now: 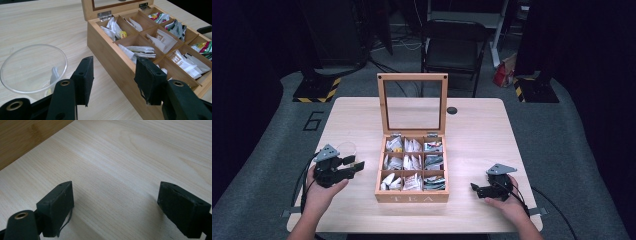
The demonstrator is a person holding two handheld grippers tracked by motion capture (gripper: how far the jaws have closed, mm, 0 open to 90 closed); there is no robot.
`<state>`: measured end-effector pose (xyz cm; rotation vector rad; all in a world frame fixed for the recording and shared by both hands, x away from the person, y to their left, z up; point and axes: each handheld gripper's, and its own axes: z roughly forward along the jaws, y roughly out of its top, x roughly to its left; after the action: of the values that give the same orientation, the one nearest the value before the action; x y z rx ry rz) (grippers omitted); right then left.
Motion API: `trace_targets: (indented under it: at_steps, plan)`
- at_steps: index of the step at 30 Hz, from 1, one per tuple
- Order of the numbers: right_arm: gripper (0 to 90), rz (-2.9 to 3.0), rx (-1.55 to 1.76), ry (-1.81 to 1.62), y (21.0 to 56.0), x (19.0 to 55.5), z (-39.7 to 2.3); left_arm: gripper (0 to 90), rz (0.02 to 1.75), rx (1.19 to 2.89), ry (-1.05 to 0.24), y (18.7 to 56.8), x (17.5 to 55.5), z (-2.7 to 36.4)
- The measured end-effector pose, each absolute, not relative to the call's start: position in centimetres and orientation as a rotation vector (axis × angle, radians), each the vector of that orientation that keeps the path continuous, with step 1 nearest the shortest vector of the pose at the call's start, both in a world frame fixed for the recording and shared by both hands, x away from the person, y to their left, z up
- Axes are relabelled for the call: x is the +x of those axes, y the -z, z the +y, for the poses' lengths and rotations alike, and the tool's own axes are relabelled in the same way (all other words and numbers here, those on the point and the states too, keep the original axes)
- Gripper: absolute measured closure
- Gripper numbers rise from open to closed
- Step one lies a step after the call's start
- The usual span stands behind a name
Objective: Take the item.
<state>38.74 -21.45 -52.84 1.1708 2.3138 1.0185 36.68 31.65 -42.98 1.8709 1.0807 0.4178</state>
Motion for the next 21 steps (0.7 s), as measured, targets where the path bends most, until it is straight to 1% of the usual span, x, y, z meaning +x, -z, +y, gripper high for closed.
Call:
trace_targets:
  at_steps: [12, 21]
  plan:
    - [12.9, 2.317, 1.171, -1.018, 52.8, 38.7, -21.5, 49.1, 1.071, 1.877, -0.404, 44.9, 35.7, 31.9]
    - [12.8, 2.316, 1.172, -1.018, 52.8, 38.7, -21.5, 48.9, 1.086, 1.906, -0.398, 46.4, 35.6, 32.1]
